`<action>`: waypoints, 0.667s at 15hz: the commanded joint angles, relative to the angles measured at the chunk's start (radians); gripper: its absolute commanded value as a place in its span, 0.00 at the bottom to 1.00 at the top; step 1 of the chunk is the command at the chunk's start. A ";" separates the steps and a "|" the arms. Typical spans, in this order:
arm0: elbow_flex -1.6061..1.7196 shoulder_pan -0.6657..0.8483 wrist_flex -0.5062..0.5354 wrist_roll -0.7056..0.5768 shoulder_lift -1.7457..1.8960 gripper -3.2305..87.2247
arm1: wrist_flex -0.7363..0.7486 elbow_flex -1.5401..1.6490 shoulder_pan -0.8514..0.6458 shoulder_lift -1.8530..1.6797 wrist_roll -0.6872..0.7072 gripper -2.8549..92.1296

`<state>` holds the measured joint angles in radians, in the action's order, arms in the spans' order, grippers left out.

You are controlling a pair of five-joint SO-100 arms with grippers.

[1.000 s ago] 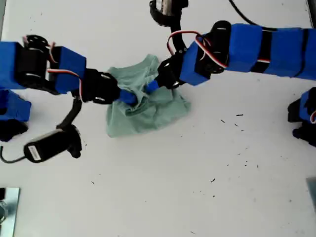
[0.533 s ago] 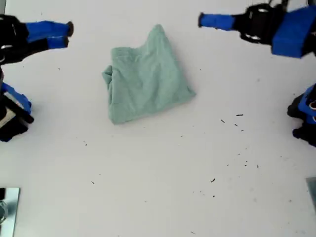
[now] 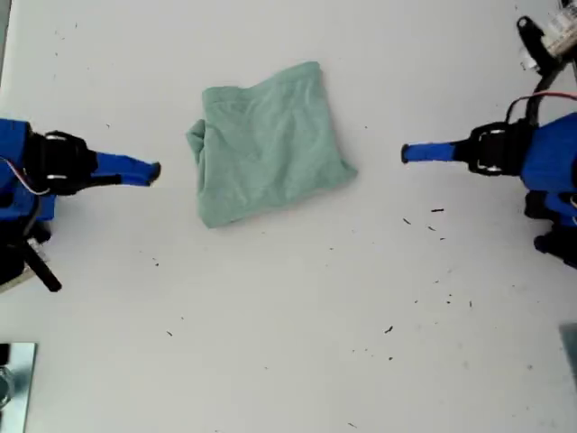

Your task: Fold t shirt

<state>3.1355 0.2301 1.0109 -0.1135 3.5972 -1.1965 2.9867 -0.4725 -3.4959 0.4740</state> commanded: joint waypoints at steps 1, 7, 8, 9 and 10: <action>0.109 -0.055 0.008 0.097 0.009 0.10 | -0.087 0.112 -0.005 -0.009 -0.155 0.25; 0.104 -0.141 0.023 0.026 0.006 0.14 | -0.133 0.123 0.009 -0.006 0.270 0.23; 0.104 -0.141 0.023 0.026 0.006 0.14 | -0.133 0.123 0.009 -0.006 0.270 0.22; 0.104 -0.141 0.023 0.026 0.006 0.14 | -0.133 0.123 0.009 -0.006 0.270 0.22; 0.104 -0.141 0.023 0.026 0.006 0.14 | -0.133 0.123 0.009 -0.006 0.270 0.21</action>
<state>3.2290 0.0951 1.0324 -0.0813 3.5987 -1.3254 3.0603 -0.4571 -3.4898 0.7302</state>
